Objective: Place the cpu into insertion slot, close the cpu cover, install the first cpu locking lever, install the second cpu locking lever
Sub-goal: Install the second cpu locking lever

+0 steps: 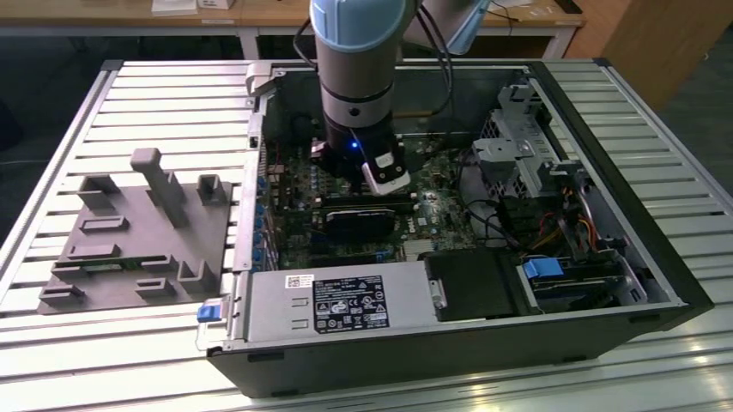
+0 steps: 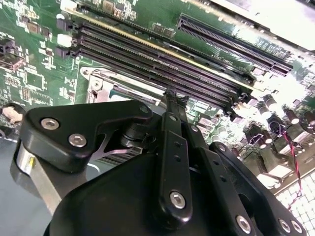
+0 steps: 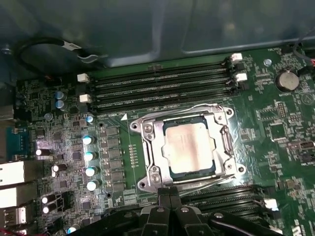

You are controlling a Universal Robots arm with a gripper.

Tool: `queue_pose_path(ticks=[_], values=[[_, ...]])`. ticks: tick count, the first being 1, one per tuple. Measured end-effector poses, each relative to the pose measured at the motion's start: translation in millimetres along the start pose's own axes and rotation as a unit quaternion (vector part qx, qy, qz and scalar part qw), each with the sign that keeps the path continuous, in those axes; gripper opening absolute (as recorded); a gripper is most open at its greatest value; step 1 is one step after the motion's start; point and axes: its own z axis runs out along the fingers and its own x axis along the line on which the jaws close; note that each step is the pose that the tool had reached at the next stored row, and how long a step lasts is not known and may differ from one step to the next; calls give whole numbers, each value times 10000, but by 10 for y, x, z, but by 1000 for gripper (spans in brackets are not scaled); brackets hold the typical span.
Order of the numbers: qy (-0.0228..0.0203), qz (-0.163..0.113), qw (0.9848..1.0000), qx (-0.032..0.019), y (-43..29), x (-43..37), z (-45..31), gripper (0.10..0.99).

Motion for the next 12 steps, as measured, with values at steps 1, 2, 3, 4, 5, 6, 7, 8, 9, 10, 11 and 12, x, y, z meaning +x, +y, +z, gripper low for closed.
queue_pose_path(ticks=[1,2,3,4,5,6,7,8,9,10,11,12], values=[[5,-13,10000,-18,-6,1,6,102],[10,-24,10000,-34,-15,2,11,102],[16,-34,10000,-56,-25,2,16,102],[21,-41,10000,-78,-34,4,20,102],[25,-47,9999,-96,-47,5,23,102],[28,-52,9999,-110,-60,7,24,102],[32,-56,9999,-125,-74,8,24,102],[35,-60,9999,-142,-87,9,24,102],[39,-64,9998,-162,-99,11,23,102],[44,-68,9998,-187,-111,15,23,102],[50,-72,9997,-214,-121,19,24,102],[55,-76,9997,-242,-130,24,27,102]])
